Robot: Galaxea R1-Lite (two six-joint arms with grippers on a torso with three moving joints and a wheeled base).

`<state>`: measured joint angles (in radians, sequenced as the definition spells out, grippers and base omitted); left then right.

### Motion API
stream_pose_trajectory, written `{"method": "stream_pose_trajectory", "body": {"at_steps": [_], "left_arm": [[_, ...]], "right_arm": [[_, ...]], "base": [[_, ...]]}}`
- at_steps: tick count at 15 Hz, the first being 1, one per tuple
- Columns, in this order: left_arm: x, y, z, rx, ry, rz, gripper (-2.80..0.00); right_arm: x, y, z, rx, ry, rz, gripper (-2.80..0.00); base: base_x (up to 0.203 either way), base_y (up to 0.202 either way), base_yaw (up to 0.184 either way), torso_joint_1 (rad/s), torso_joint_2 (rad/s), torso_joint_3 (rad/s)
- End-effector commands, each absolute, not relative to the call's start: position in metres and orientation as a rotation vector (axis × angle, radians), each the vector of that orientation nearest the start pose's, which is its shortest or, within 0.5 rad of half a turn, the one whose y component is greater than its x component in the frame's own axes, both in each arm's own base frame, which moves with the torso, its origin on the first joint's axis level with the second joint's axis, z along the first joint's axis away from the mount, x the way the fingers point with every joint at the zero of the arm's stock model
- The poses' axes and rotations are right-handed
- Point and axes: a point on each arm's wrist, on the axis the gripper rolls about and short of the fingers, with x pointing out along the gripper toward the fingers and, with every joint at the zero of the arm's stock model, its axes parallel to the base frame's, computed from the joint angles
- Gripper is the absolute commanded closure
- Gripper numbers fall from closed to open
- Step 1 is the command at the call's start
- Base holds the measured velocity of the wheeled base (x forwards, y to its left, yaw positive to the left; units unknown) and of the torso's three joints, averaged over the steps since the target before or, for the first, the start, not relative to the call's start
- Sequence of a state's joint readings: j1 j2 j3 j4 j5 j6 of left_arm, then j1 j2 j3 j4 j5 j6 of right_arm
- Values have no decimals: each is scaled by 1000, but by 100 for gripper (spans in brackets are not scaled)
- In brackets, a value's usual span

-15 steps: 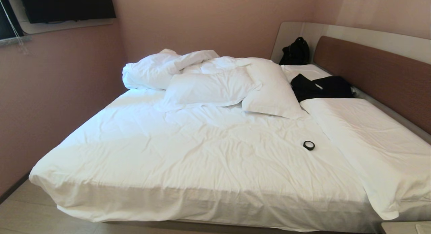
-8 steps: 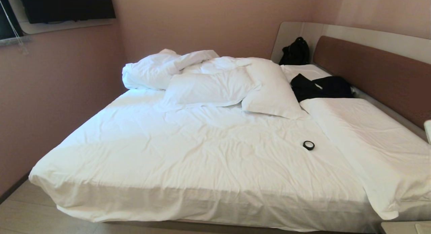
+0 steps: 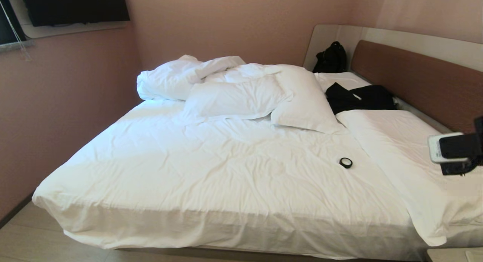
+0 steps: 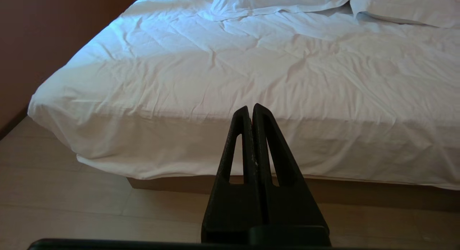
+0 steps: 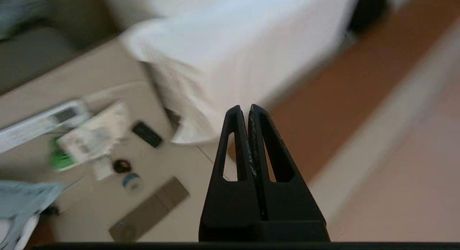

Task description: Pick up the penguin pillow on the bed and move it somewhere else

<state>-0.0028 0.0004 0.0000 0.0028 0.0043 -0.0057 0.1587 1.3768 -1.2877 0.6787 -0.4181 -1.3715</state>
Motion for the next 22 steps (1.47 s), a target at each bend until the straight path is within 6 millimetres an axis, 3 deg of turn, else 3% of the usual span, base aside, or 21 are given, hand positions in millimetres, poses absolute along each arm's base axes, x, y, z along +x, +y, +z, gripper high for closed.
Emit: {"method": "stream_pose_trajectory", "body": {"at_steps": [1, 5, 9, 13, 19, 22], "left_arm": [[-23, 0, 75, -6, 3, 3, 0], [-23, 0, 75, -6, 4, 3, 0], [-23, 0, 75, -6, 3, 4, 0], [-23, 0, 75, -6, 3, 3, 0], [-23, 0, 75, -6, 3, 3, 0], [-23, 0, 75, -6, 3, 3, 0]], "right_arm": [[209, 24, 398, -178, -329, -510, 0], [211, 24, 384, 113, -305, -453, 0], [218, 20, 368, 196, -271, -427, 0], [212, 23, 349, 257, -222, -246, 0], [169, 22, 315, 257, -62, 141, 0], [145, 16, 291, 153, -6, 178, 0]], "base": [[0, 0, 0, 0, 0, 0], [0, 0, 0, 0, 0, 0], [0, 0, 0, 0, 0, 0], [0, 0, 0, 0, 0, 0], [0, 0, 0, 0, 0, 0], [0, 0, 0, 0, 0, 0]]}}
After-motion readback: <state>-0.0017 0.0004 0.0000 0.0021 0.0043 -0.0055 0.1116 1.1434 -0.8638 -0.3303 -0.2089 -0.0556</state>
